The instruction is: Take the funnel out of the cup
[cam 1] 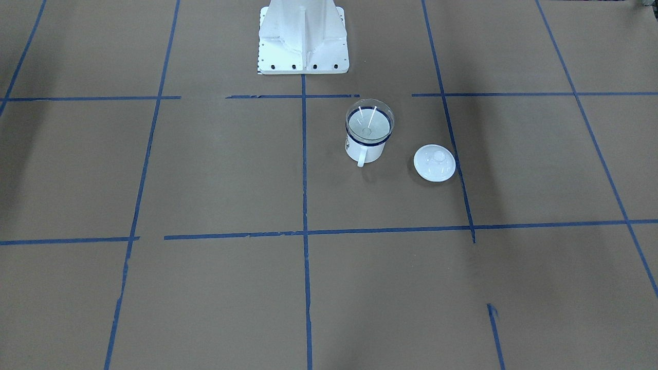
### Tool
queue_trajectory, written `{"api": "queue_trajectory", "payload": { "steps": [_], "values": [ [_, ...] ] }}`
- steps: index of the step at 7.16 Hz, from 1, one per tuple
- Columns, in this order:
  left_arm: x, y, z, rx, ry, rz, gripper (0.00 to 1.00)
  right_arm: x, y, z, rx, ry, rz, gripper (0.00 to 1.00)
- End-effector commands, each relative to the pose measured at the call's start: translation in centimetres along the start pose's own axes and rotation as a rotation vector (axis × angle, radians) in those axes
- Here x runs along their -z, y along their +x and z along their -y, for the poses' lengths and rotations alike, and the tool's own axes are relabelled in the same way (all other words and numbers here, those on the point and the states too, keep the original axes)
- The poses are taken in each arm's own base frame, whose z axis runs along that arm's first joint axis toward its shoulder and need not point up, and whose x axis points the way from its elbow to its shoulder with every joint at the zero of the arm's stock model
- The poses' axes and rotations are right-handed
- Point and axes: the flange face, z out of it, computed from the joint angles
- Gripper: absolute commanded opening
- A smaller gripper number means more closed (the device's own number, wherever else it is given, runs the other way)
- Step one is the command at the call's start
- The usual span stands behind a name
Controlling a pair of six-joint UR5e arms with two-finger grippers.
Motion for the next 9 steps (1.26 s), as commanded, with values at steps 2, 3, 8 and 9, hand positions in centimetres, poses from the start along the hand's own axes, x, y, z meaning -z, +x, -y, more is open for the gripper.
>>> {"api": "queue_trajectory", "payload": {
  "steps": [2,3,8,9],
  "values": [
    [0.1,0.1,0.2,-0.001,0.002,-0.002,1.00,0.0,0.0,0.0,0.000,0.000,0.000,1.00],
    [0.4,0.5,0.4,-0.003,0.009,0.000,1.00,0.0,0.0,0.0,0.000,0.000,0.000,1.00],
    [10.2,27.4,10.0,-0.031,0.090,-0.088,1.00,0.0,0.0,0.0,0.000,0.000,0.000,1.00],
    [9.1,35.9,10.4,-0.061,0.061,-0.143,1.00,0.0,0.0,0.0,0.000,0.000,0.000,1.00]
  ]
}}
